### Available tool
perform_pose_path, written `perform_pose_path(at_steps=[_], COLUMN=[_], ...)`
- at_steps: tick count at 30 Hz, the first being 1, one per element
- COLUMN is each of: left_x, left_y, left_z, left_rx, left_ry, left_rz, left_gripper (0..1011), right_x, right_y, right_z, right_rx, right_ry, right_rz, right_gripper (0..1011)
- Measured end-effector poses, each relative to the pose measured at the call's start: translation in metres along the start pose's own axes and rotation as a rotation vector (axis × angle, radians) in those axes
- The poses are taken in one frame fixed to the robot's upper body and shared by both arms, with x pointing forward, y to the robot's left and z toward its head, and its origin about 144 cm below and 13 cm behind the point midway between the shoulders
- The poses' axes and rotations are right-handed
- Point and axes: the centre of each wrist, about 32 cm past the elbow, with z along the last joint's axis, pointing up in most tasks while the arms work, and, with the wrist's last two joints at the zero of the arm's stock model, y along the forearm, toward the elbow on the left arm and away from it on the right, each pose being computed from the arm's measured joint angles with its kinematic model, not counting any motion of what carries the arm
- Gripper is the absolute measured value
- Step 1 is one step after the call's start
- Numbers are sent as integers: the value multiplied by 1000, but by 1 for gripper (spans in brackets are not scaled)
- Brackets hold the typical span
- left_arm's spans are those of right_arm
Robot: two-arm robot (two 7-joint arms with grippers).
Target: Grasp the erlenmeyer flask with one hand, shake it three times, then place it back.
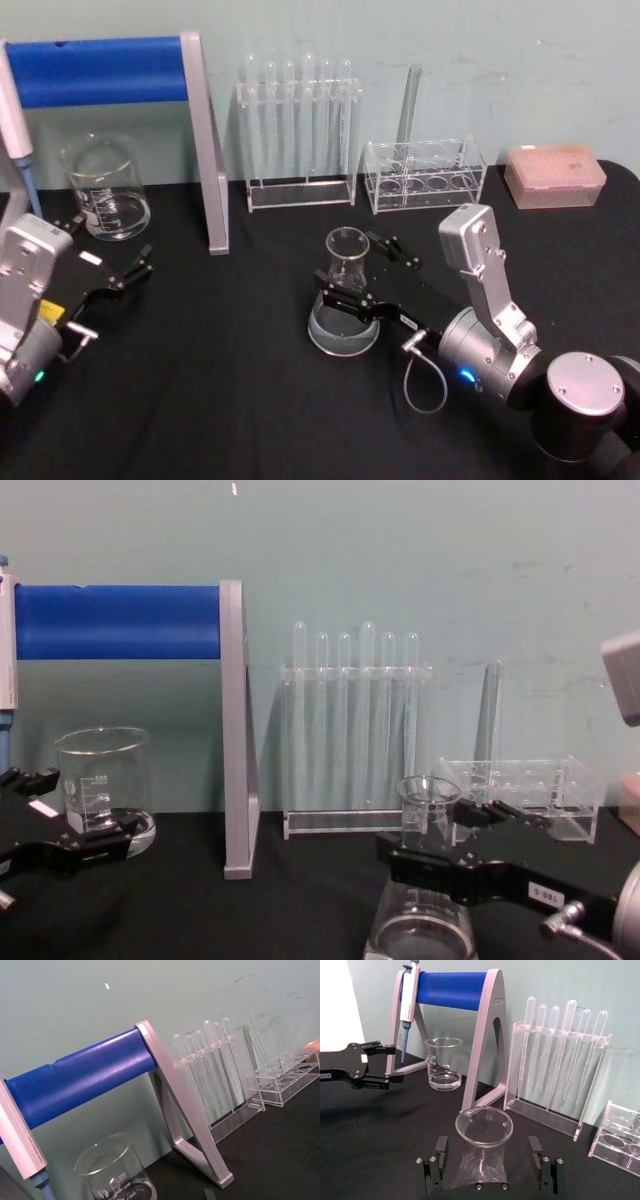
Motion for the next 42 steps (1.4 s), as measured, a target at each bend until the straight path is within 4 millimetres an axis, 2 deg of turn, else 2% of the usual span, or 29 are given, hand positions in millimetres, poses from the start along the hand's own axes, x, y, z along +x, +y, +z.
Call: perform_pose_path(at_steps=[27, 34, 42], left_x=[0, 0, 0], left_y=[0, 0, 0], left_z=[0, 0, 0], left_rx=[0, 0, 0], left_ry=[0, 0, 0], left_rz=[0, 0, 0], left_gripper=[1001, 1001, 1001], right_x=[0, 0, 0], right_y=[0, 0, 0], right_z=[1, 1, 1], right_rx=[14, 14, 14], right_ry=[19, 19, 18], right_rz=[3, 3, 2], right_gripper=[1002, 870, 628])
